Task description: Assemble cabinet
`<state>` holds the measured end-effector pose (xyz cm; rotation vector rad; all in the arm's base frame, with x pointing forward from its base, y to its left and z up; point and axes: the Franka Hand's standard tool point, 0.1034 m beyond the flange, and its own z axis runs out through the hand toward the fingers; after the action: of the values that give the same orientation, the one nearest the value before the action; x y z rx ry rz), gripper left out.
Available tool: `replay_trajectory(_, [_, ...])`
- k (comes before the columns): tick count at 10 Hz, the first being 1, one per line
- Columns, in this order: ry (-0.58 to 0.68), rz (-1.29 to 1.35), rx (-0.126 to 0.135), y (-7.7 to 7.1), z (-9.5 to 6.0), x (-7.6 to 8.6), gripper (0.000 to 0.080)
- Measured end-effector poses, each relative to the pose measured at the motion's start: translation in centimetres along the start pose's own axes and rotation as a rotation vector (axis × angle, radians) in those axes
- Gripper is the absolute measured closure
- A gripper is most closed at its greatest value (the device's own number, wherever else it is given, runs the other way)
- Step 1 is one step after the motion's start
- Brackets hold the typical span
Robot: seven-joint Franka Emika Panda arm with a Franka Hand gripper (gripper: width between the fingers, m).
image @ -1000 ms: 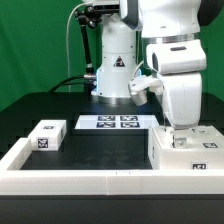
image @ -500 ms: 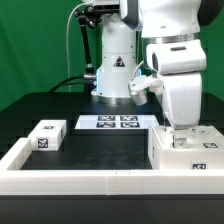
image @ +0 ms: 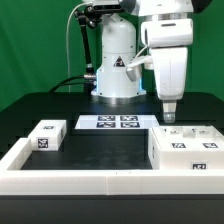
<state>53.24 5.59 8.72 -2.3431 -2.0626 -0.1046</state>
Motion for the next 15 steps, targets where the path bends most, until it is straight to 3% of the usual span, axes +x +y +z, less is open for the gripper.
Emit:
replay_trajectory(1, [0.002,0.020,-0.016,-0.7,-0.1,0.0,0.0003])
replay_trajectory(7, [0.003,0.106,-0.008,-0.8,0.2,0.0,0.0003])
replay_trajectory(10, [0.040,0.476,-0.047,-1.2,0.7,-0.2,0.0003])
replay_trajectory(12, [0.074,0.741,-0.072,-2.1,0.8,1.3,0.0003])
replay_trajectory(15, [0.103,1.056,-0.055,-3.1,1.9,1.9,0.0003])
